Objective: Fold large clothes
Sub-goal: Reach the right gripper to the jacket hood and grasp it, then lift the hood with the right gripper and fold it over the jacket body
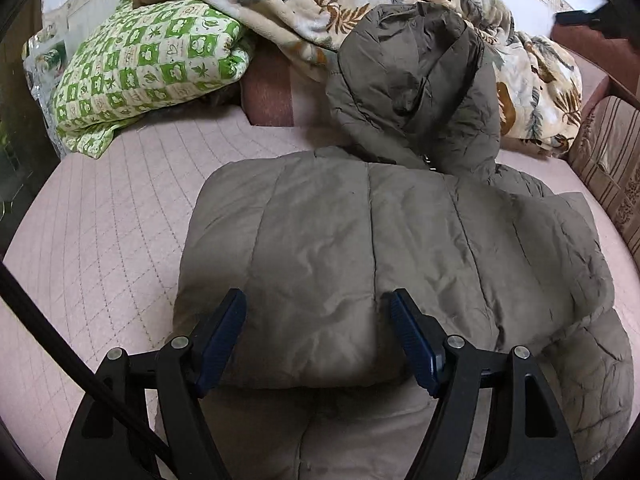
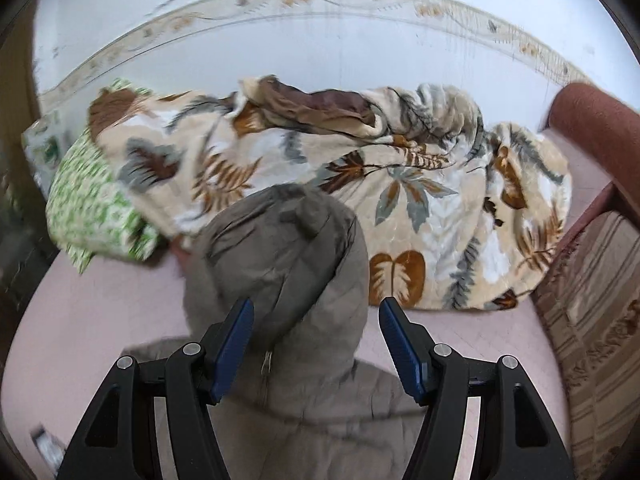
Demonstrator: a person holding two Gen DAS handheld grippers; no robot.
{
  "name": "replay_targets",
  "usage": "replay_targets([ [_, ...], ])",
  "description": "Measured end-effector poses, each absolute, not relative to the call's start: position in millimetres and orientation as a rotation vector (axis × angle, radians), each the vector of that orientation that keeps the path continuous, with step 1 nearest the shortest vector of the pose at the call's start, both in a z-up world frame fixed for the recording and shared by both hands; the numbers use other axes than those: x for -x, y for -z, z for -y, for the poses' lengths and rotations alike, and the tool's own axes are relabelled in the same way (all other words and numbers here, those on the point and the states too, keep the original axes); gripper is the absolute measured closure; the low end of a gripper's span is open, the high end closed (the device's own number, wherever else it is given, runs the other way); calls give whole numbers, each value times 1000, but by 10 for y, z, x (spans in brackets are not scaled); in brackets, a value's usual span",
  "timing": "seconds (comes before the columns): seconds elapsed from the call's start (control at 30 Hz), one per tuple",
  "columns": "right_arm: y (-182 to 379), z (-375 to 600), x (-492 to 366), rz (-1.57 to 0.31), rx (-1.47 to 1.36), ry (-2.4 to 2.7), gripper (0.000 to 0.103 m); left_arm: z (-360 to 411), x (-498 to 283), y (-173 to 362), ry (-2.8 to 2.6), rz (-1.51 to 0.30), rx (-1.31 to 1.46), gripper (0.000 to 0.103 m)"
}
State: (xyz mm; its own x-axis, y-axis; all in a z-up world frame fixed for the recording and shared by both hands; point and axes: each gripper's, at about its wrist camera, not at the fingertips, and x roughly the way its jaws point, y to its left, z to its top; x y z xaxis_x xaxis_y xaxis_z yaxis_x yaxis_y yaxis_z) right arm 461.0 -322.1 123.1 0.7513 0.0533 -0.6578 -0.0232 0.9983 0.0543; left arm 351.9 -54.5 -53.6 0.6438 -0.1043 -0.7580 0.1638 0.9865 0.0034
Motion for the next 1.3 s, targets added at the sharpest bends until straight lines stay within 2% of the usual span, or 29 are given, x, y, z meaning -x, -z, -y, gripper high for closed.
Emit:
replay_targets([
  [0.23,-821,3494,-5633,-777,-154,-51,33,588,-3572,459,195,-762,-73,30],
  [0.5,-432,3535,-6263,-787,-143,-64,35,570,-3733,509,207,-772,-26,30],
  [0.57,-367,3474,-6286,-782,-104,-68,92,559,-3731,507,203,-768,-20,30],
  [0.83,-654,3349,-5709,-645,-13,-69,96,562,-3658,461,195,-754,-32,30],
  [1.1,-1217,3174,-4575,-528,29,-147,96,416,-3549,246,184,-718,11,30],
  [1.3,-1276,3031,-3686,-475,34,-204,96,202,-3467,74,163,-679,68,30],
])
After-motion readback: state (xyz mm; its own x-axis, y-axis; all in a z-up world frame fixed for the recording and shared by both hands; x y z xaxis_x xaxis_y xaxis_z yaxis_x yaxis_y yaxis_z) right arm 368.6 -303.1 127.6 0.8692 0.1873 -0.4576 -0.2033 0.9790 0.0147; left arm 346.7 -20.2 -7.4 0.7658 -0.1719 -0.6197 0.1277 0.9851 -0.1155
